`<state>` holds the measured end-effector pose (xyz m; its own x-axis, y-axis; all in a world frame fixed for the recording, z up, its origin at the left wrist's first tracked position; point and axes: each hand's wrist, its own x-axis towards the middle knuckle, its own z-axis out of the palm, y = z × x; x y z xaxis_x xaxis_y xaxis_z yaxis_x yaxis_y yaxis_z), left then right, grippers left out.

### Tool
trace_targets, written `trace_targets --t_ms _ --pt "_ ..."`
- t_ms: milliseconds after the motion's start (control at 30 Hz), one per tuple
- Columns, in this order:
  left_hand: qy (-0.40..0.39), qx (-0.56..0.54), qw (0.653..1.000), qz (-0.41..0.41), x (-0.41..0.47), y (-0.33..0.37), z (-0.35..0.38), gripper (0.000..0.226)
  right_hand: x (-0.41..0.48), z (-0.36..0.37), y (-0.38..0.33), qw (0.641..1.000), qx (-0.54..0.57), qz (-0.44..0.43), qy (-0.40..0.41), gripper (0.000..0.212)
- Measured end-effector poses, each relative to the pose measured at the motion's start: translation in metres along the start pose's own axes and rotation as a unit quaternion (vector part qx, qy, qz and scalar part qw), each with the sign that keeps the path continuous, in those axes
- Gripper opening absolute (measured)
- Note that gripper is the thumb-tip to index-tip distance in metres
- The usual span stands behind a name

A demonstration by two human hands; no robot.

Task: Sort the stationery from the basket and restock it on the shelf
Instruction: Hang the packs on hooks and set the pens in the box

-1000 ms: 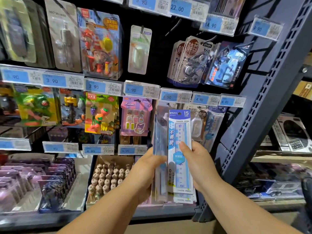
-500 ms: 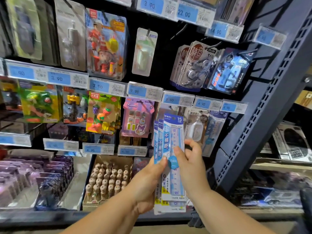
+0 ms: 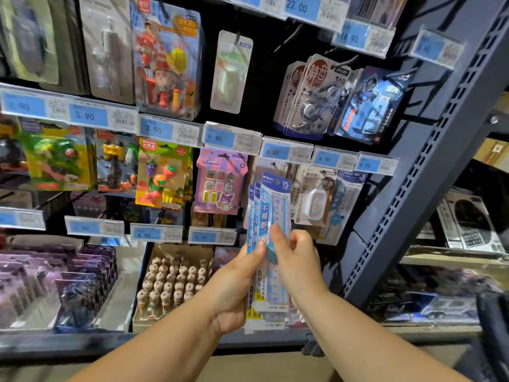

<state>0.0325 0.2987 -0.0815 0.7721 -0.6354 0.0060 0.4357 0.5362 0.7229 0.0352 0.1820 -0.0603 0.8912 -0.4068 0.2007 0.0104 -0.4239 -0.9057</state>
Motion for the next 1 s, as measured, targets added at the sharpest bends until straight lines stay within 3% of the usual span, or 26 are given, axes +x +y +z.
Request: trace_targets --t_ms 167,300,467,533,600,700,800,1000 --pt "-0.008 -0.025 1.0 -0.003 -0.001 0.001 0.004 0.051 -0.006 -0.003 -0.003 1.0 -0.004 -0.012 -0.028 0.043" --pt "-0.011 -0.05 0.998 -0.03 0.001 0.002 0.003 0.049 -0.009 -0.004 -0.003 0.989 0.114 0.027 -0.094 0.014" --pt "-0.017 -0.055 0.998 -0.02 0.006 0.003 -0.001 0.046 -0.014 -0.009 -0.009 0.962 0.231 0.036 -0.138 0.021" --pt "0.051 -0.008 0.998 -0.024 0.01 0.001 -0.005 0.047 -0.015 -0.01 -0.014 0.962 0.233 0.028 -0.137 0.022" --pt "0.098 -0.031 0.995 -0.004 0.024 -0.001 -0.012 0.068 -0.015 -0.012 -0.015 0.96 0.249 0.039 -0.125 0.025" --pt "0.054 -0.039 0.998 -0.012 0.013 0.001 -0.005 0.043 -0.014 -0.018 -0.014 0.95 0.28 0.028 -0.135 0.022" --pt "0.027 -0.06 0.998 -0.019 0.003 0.009 0.005 0.046 -0.009 -0.026 -0.012 0.941 0.315 0.038 -0.121 0.023" --pt "0.091 -0.019 0.996 0.015 0.006 0.012 0.001 0.054 0.019 -0.052 0.007 0.955 0.29 0.057 -0.02 0.023"
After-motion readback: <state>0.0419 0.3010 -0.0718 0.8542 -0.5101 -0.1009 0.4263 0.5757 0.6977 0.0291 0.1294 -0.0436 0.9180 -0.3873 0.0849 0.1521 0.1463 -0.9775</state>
